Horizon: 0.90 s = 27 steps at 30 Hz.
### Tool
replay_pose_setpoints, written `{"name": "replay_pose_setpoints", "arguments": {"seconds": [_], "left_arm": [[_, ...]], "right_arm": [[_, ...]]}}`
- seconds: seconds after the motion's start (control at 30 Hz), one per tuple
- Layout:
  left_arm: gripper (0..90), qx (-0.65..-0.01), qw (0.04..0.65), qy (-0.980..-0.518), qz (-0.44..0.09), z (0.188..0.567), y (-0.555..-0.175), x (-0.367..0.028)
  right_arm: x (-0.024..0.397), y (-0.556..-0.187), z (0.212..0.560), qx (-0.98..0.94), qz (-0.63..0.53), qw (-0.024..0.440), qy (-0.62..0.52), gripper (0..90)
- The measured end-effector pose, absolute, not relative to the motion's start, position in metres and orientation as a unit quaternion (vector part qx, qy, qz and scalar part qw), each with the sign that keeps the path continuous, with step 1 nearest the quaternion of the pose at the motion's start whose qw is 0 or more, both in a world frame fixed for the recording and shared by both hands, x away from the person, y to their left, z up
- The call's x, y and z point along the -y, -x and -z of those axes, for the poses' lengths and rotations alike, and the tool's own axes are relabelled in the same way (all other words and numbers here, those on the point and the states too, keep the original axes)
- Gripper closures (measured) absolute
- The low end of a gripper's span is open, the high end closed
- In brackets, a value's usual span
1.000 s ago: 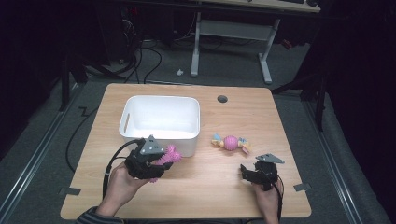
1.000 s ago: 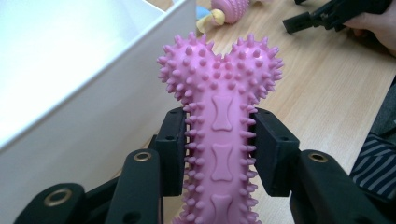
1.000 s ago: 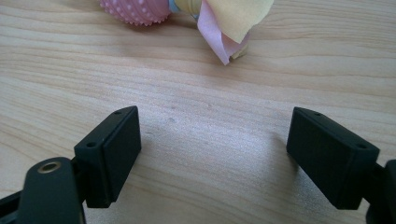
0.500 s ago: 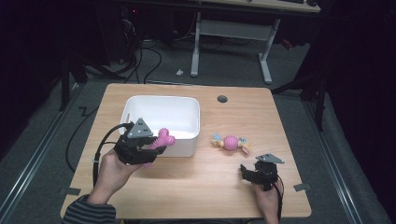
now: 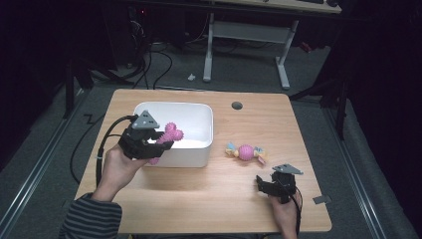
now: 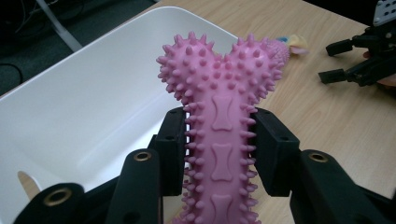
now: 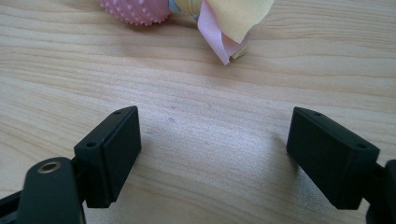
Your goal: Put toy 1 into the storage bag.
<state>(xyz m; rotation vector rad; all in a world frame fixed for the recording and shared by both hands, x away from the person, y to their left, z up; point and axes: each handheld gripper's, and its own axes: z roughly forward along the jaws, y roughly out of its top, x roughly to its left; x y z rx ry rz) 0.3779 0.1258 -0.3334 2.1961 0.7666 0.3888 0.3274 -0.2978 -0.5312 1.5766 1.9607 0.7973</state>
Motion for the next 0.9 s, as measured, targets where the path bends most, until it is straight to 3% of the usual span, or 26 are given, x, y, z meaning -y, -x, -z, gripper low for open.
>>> {"name": "replay_pose_setpoints", "arguments": {"seconds": [0.9], "left_arm": [[58.5,-0.339,0.358,-0.856,-0.157,0.351,-0.438,-0.117]], "right_arm": [[0.298,-0.327,0.531,-0.719,-0.293,0.249,-0.579,17.6]]}}
